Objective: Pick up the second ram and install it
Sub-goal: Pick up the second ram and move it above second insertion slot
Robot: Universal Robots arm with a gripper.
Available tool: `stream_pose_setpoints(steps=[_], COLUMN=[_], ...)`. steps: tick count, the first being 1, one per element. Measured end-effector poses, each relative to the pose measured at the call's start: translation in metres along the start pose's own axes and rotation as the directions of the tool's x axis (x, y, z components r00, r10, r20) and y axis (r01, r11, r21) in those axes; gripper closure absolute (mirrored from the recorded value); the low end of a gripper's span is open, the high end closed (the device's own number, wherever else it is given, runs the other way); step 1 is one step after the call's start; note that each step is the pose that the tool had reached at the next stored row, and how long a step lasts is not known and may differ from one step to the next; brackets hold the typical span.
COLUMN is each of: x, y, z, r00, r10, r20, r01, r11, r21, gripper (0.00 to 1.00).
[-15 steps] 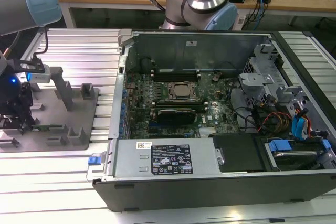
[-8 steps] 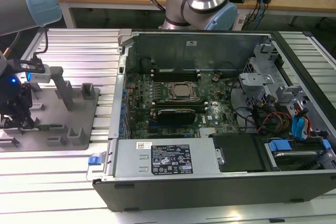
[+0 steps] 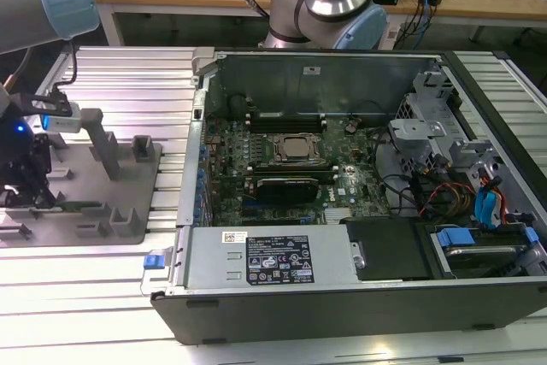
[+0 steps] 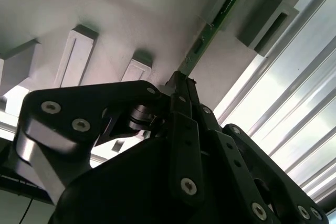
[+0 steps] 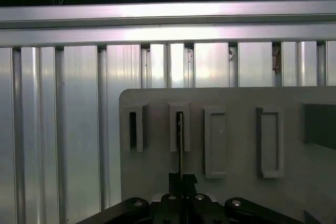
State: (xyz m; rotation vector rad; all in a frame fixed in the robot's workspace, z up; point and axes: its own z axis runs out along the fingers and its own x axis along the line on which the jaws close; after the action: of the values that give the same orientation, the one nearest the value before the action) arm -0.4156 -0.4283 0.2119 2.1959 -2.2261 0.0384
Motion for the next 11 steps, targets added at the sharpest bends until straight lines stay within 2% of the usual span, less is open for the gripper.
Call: stream_pose_setpoints(steps=[9, 11], x=[0.0001, 0.0002], y=[0.0, -0.0001], z=[-0.0032, -0.0064], r00=[1.0, 1.0], r10=[0.0, 0.0], r20=[-0.0001, -0.0001], r01=[0.0, 0.0], r11=[1.0, 1.0], r21=[-0.0001, -0.0001], gripper=[0.91, 0.91])
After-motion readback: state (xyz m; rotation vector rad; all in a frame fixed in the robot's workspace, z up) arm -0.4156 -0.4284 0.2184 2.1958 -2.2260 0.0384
